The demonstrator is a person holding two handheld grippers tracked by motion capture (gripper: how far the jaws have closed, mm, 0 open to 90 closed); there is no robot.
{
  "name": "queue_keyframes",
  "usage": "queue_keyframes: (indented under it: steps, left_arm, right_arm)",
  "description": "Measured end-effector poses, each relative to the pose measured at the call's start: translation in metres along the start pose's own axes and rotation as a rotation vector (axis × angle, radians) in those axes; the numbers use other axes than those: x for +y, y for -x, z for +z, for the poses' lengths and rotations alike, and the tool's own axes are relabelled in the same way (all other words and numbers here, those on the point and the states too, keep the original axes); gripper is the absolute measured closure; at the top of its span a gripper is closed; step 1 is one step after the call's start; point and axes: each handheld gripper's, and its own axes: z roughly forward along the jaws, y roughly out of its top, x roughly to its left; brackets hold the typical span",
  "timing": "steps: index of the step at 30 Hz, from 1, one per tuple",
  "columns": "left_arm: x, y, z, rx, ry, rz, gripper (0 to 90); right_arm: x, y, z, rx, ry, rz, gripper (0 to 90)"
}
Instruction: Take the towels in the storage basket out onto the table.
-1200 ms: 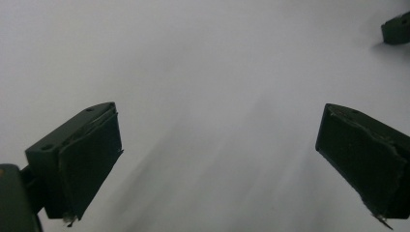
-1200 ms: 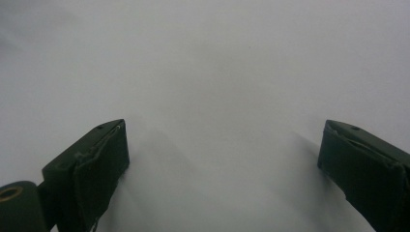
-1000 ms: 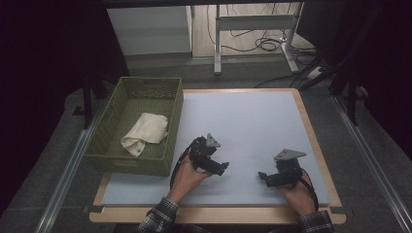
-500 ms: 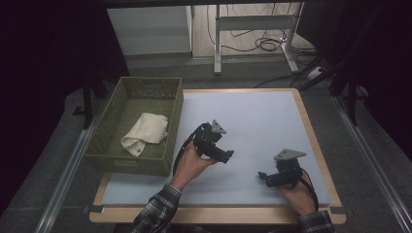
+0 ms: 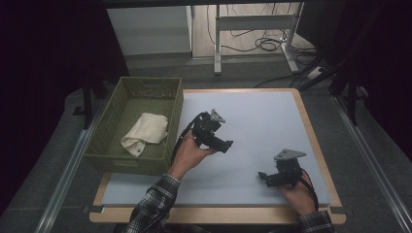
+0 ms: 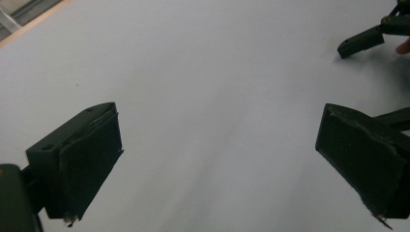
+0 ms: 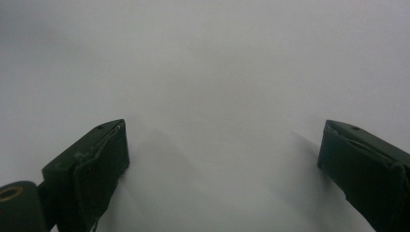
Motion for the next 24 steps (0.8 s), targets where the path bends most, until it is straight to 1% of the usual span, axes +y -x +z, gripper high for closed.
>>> queue_keyframes:
  steps: [2,3,4,5,6,7,8,10,11,18,20,21,24]
  left_arm:
    - [0.004,-0.006,-0.005,0.006,-0.002,-0.003,2.6]
    - [0.006,-0.011,-0.009,0.015,-0.005,0.003,2.6]
    - [0.006,-0.011,-0.009,0.015,-0.005,0.003,2.5]
    - [0.009,-0.016,-0.015,0.026,-0.001,-0.001,2.5]
    - [0.01,-0.019,-0.018,0.028,0.003,-0.005,2.4]
    - [0.01,-0.019,-0.018,0.028,0.003,-0.005,2.4]
    - [0.011,-0.022,-0.021,0.03,0.004,-0.012,2.4]
    - [0.013,-0.032,-0.029,0.049,0.002,-0.026,2.2]
    - [0.013,-0.032,-0.029,0.049,0.002,-0.026,2.2]
    - [0.007,-0.059,-0.046,0.082,0.008,-0.065,1.6]
    - [0.002,-0.072,-0.052,0.097,0.001,-0.083,1.6]
    - [0.002,-0.072,-0.052,0.097,0.001,-0.083,1.6]
    - [-0.004,-0.085,-0.059,0.12,-0.003,-0.104,1.6]
  right_arm:
    - [0.0,0.0,0.0,0.0,0.0,0.0,4.2]
    - [0.0,0.0,0.0,0.0,0.0,0.0,4.2]
    - [0.0,0.0,0.0,0.0,0.0,0.0,4.2]
    - [0.0,0.0,0.0,0.0,0.001,0.001,4.2]
    - [0.0,0.0,0.0,0.0,0.002,0.001,4.2]
    - [0.0,0.0,0.0,0.0,0.001,0.001,4.2]
    - [0.0,0.0,0.0,0.0,0.001,0.001,4.2]
    - [0.0,0.0,0.0,0.0,0.001,0.001,4.2]
    - [0.0,0.0,0.0,0.0,0.001,0.001,4.2]
    - [0.0,0.0,0.0,0.0,0.002,0.0,4.2]
    - [0.0,0.0,0.0,-0.001,0.002,0.001,4.2]
    - [0.0,0.0,0.0,-0.001,0.002,0.001,4.2]
    - [0.0,0.0,0.0,0.0,0.002,0.001,4.2]
